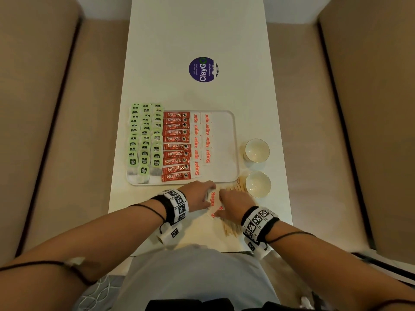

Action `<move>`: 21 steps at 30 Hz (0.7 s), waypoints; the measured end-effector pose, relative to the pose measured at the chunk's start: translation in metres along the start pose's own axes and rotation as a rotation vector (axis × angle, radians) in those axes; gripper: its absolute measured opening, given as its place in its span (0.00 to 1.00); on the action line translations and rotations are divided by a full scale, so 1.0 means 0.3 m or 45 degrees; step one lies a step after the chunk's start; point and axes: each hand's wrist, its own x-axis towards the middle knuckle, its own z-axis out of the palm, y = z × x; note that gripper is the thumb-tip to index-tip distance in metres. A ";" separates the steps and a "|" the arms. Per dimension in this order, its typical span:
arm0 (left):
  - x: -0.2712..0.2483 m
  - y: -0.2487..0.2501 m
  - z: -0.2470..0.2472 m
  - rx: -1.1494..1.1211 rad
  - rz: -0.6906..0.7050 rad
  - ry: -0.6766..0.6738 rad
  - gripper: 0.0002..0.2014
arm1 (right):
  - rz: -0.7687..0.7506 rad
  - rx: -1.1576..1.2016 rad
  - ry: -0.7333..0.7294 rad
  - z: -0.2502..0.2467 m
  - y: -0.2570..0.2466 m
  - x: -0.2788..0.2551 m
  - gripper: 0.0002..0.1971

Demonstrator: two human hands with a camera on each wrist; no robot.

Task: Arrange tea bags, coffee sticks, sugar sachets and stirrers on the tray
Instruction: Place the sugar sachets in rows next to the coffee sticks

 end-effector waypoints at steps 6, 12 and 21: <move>0.009 0.033 0.026 0.142 -0.026 0.058 0.27 | -0.017 -0.052 -0.018 -0.004 -0.011 0.006 0.23; 0.007 0.030 0.030 0.132 -0.071 0.090 0.11 | -0.044 -0.096 -0.046 -0.003 -0.018 0.001 0.17; -0.036 -0.005 0.009 -0.039 -0.137 0.055 0.06 | -0.103 0.149 0.010 -0.049 -0.019 -0.004 0.06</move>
